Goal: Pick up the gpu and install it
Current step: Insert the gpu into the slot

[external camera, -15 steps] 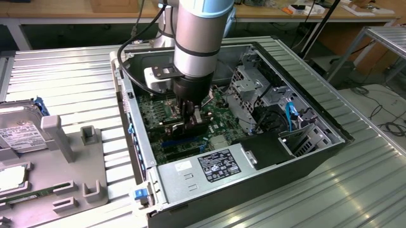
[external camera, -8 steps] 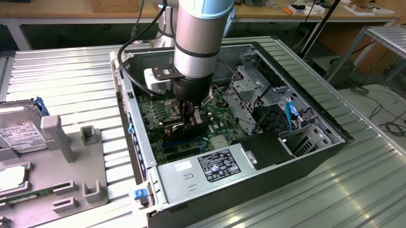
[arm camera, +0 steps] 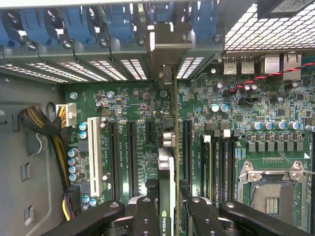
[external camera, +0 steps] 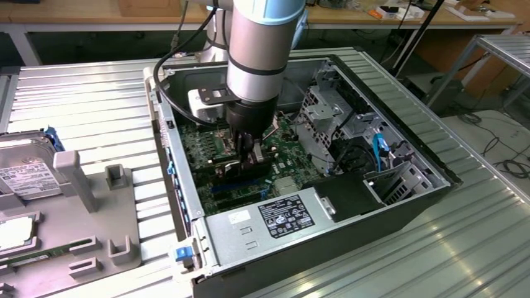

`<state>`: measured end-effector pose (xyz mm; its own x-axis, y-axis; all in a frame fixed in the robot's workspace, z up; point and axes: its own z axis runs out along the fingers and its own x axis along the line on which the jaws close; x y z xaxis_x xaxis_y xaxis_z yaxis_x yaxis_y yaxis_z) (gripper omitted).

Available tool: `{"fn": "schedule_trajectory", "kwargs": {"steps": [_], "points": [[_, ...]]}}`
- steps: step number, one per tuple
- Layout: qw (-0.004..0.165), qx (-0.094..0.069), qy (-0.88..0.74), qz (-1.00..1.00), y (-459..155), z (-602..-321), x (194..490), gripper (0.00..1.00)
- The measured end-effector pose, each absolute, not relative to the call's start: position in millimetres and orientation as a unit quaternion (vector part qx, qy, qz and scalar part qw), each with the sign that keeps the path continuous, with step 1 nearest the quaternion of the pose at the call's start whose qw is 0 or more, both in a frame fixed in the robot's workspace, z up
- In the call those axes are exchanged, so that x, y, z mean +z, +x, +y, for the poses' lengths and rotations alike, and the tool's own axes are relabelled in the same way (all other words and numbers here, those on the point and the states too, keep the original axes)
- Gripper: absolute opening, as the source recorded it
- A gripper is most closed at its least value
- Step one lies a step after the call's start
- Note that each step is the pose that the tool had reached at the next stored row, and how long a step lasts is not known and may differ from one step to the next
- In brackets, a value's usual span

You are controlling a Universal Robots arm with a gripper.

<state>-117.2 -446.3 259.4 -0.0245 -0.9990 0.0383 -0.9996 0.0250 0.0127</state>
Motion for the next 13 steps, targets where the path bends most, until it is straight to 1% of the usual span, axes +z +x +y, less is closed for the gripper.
{"fn": "schedule_trajectory", "kwargs": {"steps": [13], "points": [[0.018,0.009,0.698,-0.716,-117.2,-447.6,256.8,0.27]]}}
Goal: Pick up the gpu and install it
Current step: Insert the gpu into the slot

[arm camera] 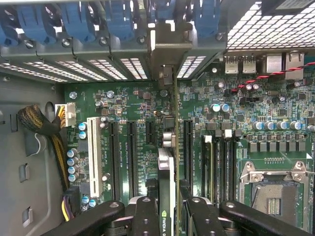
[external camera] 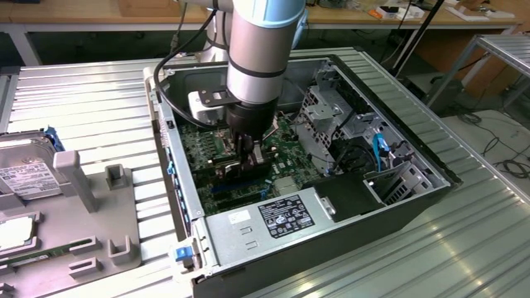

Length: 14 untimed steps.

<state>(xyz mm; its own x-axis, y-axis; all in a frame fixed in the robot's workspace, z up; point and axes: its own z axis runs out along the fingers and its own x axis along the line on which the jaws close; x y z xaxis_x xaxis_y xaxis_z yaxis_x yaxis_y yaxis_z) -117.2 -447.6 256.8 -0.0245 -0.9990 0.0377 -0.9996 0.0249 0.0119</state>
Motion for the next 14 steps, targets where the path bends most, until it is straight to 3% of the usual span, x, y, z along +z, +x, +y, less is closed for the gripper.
{"fn": "schedule_trajectory", "kwargs": {"steps": [14], "points": [[0.018,0.009,0.698,-0.716,-117.2,-451.1,255.0,0.27]]}}
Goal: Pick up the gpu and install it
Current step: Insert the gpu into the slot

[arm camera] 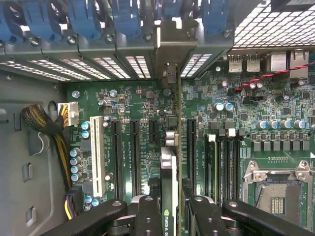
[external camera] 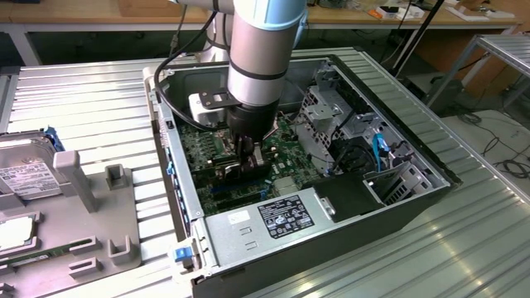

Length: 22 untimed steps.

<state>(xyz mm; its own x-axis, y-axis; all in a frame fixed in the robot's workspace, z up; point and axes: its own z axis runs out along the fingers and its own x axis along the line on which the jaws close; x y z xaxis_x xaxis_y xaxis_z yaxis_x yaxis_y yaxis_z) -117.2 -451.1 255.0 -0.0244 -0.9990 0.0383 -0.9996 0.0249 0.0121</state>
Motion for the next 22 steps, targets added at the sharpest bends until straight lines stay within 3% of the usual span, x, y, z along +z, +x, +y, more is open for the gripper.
{"fn": "schedule_trajectory", "kwargs": {"steps": [19,21,22], "points": [[0.018,0.009,0.698,-0.716,-117.2,-451.3,253.4,0.27],[0.018,0.009,0.698,-0.716,-117.3,-451.3,253.1,0.28],[0.018,0.009,0.698,-0.716,-117.2,-451.3,253.0,0.33]]}}
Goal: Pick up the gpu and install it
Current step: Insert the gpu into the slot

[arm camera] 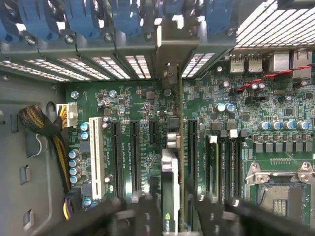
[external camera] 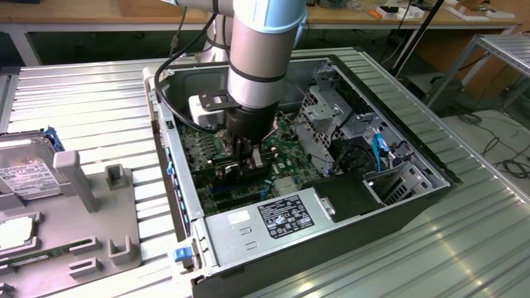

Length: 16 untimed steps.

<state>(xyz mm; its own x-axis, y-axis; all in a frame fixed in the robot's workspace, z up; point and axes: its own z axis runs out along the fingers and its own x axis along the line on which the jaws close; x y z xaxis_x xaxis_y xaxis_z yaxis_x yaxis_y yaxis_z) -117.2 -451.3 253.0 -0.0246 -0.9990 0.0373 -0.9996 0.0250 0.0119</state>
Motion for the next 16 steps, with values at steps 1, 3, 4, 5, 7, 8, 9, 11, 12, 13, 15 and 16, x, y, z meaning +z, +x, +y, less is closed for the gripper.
{"fn": "schedule_trajectory", "kwargs": {"steps": [1,3,4,5,7,8,9,11,12,13,15,16], "points": [[0.018,0.009,0.698,-0.716,-117,-451,253,0.40],[0.018,0.009,0.698,-0.716,-117,-451,253,0.46],[0.018,0.009,0.697,-0.717,-117,-451,254,0.46],[0.019,0.008,0.694,-0.719,-117,-451,256,0.46],[0.019,0.008,0.691,-0.723,-117,-451,265,0.46],[0.019,0.008,0.689,-0.724,-117,-451,281,0.46],[0.019,0.007,0.689,-0.724,-117,-451,287,0.46],[0.019,0.007,0.689,-0.724,-117,-451,295,0.46],[0.019,0.007,0.689,-0.724,-117,-451,296,0.46],[0.019,0.007,0.689,-0.724,-117,-451,296,0.46],[0.019,0.007,0.689,-0.724,-117,-451,296,0.46],[0.019,0.007,0.689,-0.724,-117,-451,296,0.46]]}}
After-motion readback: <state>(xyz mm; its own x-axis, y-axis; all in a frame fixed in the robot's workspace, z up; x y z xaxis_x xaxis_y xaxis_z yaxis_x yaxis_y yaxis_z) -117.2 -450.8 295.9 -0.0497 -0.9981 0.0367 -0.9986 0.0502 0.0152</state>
